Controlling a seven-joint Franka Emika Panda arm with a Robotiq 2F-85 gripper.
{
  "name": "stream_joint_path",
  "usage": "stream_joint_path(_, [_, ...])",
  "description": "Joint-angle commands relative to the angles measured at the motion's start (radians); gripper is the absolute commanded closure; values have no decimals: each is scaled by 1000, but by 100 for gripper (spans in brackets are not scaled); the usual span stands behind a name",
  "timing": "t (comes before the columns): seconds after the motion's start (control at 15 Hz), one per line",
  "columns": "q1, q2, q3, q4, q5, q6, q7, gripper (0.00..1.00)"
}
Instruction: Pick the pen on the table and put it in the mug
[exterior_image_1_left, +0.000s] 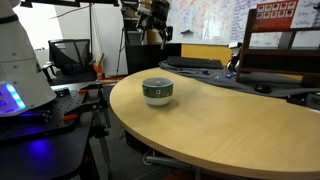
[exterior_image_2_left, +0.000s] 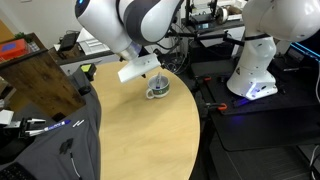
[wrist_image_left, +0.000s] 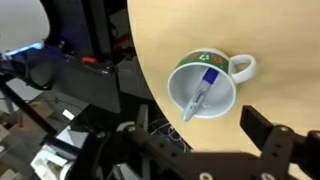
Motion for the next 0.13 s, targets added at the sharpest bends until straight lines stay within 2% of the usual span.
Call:
stream_joint_path(0.0, [-32,-79,14,-94,78,141,-162,0])
stream_joint_path(0.07, [-34,-89,14,-110,90,177,-212,0])
